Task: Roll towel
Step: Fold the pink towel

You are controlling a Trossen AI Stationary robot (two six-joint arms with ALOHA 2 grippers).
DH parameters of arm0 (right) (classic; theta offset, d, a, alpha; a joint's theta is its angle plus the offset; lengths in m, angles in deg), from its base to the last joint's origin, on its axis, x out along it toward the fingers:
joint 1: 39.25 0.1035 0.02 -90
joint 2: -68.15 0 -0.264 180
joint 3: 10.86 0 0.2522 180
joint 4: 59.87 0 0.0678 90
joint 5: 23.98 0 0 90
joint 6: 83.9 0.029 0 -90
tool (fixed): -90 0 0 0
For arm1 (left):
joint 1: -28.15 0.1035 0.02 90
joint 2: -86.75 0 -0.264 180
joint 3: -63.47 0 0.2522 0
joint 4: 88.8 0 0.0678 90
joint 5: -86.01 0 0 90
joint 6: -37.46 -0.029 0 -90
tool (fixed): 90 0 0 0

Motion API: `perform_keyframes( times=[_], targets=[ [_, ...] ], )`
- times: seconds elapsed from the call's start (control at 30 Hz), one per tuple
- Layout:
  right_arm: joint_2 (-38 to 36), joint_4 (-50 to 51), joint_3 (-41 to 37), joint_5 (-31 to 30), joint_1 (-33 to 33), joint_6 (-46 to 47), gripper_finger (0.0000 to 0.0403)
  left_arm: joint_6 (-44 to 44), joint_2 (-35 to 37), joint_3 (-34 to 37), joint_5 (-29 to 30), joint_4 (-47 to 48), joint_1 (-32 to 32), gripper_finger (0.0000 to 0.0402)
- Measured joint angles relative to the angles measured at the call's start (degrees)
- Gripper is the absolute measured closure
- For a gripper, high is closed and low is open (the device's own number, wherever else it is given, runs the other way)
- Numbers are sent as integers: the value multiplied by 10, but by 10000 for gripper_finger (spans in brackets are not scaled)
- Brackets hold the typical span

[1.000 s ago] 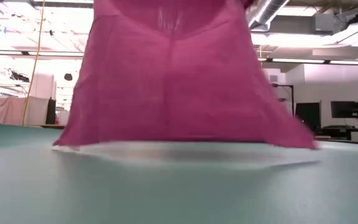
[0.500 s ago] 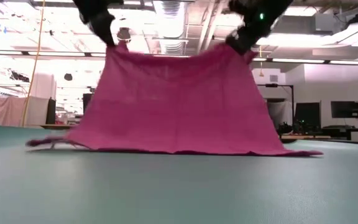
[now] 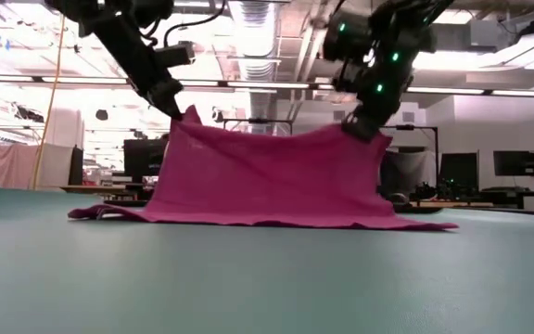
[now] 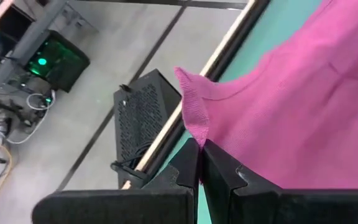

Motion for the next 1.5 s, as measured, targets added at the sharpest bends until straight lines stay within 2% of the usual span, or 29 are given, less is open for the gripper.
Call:
perform_keyframes(
  times=[0.1,0.23,0.47,0.6,0.8,1.17,1.5],
  targets=[
    [28,0,0,-3,2,0,400,-2,-1,27,-27,-40,12,401],
    [31,-1,0,-4,23,0,400,-2,-1,40,-31,-43,18,401],
    [-41,-1,0,0,67,1,400,1,14,42,-31,-41,14,401],
    [-73,16,0,42,89,41,400,18,29,42,-45,-26,6,401],
    [-55,62,0,58,127,110,400,48,32,42,-83,22,-15,401],
    [-20,54,0,71,204,171,400,84,64,62,-70,46,-66,401],
    [-19,70,0,86,230,220,400,138,86,62,-70,84,-130,401]
  ],
)
